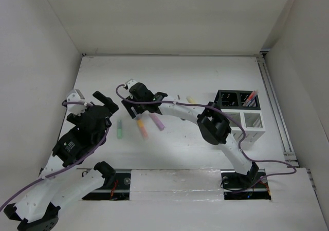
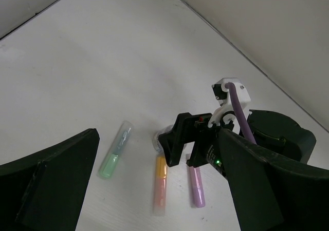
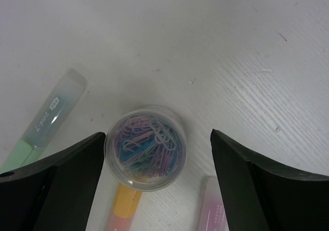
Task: Sort the stationery into containers
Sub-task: Pick up the stationery from the center of the board.
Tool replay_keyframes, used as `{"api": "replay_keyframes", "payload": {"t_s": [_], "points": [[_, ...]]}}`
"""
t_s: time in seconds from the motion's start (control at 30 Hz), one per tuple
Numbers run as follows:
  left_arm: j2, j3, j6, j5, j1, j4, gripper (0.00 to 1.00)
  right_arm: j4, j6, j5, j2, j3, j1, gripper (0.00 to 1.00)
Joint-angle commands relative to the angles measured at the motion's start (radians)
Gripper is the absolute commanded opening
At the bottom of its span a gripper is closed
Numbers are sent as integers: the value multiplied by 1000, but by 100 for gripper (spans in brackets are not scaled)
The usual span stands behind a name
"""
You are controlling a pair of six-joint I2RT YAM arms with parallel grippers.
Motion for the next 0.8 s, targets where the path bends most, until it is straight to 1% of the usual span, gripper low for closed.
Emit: {"api": "replay_keyframes", "payload": {"t_s": [0.0,0.1,0.17,0.23,0.37,0.47,0.53,0.6,0.63,0.73,0.77], "points": [[-1,9,14,-10,3,23,99,-6,-11,19,9,38,10,87],[-1,9,14,-10,3,23,99,-6,-11,10,20,29,10,84],[-11,9,14,-10,3,23,99,3,-11,1,20,29,10,78],[-11,9,14,-10,3,23,99,3,-11,1,20,29,10,75],[-11,9,14,-10,3,23,99,3,-11,-8,29,29,10,75],[-11,9,14,-10,3,23,99,3,-11,-8,29,8,19,69],[-20,9,14,-10,3,23,99,3,-11,1,29,8,19,59],[-20,9,14,-10,3,23,99,3,-11,1,20,-1,19,45],[-20,9,14,-10,3,23,99,3,-11,1,20,-2,19,33],[-20,-1,14,-10,3,23,99,15,-11,1,0,-2,19,18],[-20,-1,14,-10,3,23,99,26,-11,1,-14,-2,19,8]]}}
